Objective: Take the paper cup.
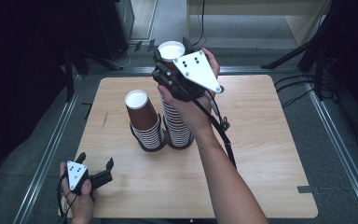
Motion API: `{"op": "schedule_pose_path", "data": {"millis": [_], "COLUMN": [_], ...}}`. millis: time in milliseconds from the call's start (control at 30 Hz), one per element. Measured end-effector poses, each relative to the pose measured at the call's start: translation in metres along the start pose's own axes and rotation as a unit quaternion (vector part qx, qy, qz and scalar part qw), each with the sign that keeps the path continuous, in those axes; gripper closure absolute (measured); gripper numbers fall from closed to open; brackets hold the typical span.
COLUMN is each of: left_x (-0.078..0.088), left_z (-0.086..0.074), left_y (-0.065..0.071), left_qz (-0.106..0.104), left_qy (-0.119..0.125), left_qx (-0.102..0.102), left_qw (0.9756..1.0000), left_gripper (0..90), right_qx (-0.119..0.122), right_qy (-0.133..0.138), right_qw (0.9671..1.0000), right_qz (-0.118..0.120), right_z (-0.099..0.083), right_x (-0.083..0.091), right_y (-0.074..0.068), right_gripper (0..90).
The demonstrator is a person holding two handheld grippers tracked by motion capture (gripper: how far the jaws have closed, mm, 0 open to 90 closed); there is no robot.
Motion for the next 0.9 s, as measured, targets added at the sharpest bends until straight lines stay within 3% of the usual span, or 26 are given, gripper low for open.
{"op": "schedule_pose_path", "data": {"millis": [200,600,733,767,900], "left_x": [0.000,0.000,-0.001,-0.001,0.000], "left_z": [0.000,0.000,0.000,0.000,0.000], "left_y": [0.000,0.001,0.001,0.001,0.001], "left_qz": [0.000,0.000,0.000,-0.001,-0.001], "left_qy": [-0.001,-0.002,-0.002,-0.002,-0.002], "left_qx": [0.000,-0.002,-0.002,-0.003,-0.004], "left_qw": [1.0000,1.0000,1.0000,1.0000,1.0000], "left_gripper": [0.0,0.0,0.0,0.0,0.0], "right_qx": [-0.007,0.006,0.010,0.012,0.012], "right_qy": [-0.020,-0.017,-0.015,-0.003,0.002], "right_qw": [0.9997,0.9998,0.9998,0.9999,0.9999], "right_qz": [-0.010,-0.011,-0.007,-0.005,-0.002], "right_z": [-0.011,-0.008,-0.005,0.001,0.011], "right_x": [-0.003,-0.005,-0.005,-0.004,-0.004], "right_y": [0.003,0.003,0.002,0.001,-0.002], "right_gripper": [24.9,27.5,28.1,28.1,28.1]}}
Point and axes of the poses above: each handheld gripper's, and its own axes: x roughly backward along the jaws, z roughly out of its top, y roughly to its right, the point moved 4 cm from there along -x, roughly forward along the jaws, and after that the axes turned 8 degrees about -x, right-handed, at the moved point
